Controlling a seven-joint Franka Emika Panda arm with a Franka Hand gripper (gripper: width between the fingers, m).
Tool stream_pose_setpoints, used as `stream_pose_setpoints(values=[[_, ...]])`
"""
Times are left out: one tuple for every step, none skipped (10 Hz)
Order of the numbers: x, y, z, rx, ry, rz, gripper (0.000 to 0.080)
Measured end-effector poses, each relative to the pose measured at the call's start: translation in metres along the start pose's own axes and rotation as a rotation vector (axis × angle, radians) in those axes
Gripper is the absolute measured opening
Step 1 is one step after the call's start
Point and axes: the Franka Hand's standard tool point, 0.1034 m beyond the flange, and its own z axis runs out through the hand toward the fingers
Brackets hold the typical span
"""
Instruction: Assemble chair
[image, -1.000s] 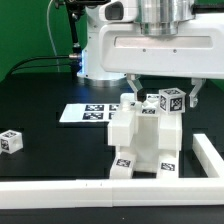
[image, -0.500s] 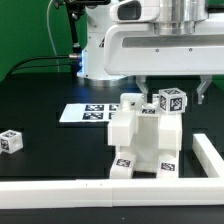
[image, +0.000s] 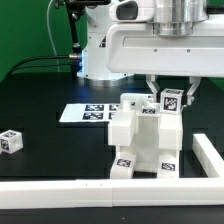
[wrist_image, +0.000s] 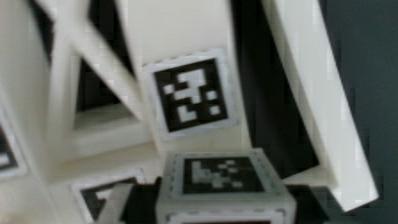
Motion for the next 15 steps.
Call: stream_pose_setpoints(values=[[0.0004,0.0007,0.0,0.0,0.0,0.154,0.0279],[0.0001,0.0007,0.0001,-0.001,-0.001,0.318,0.0279],[0.0002,0.0001,0.0003,0.003,-0.002,0.447,0.0279],[0.0018,-0.0002,0.0006,0.019,-0.007,0.585,0.0279],[0.0022,-0.0009,0.0009,0.034,-0.012,0.708,0.0281],[0.0027,-0.0008,0.0009,0.041,-0.021,0.811,0.0281],[0.003,-0.0007,0.001,0.053,-0.038,0.911,0.0281],[0.0031,-0.0007,0.001,0.055,-0.041,0.941,0.0281],[0.0028,-0.001,0.001,0.055,-0.04,0.936,0.029],[0.0029,-0.0009,0.0012,0.055,-0.039,0.912,0.029],[0.0028,-0.0009,0.0012,0.056,-0.038,0.873,0.0504],[0.0034,-0.0013,0.0003,0.057,-0.035,0.767,0.0504],[0.0064,0.0003,-0.001,0.064,-0.025,0.566,0.0622],[0.0048,0.0001,-0.0003,0.062,-0.021,0.329,0.0642],[0.0049,0.0001,-0.0002,0.061,-0.018,0.268,0.0642]])
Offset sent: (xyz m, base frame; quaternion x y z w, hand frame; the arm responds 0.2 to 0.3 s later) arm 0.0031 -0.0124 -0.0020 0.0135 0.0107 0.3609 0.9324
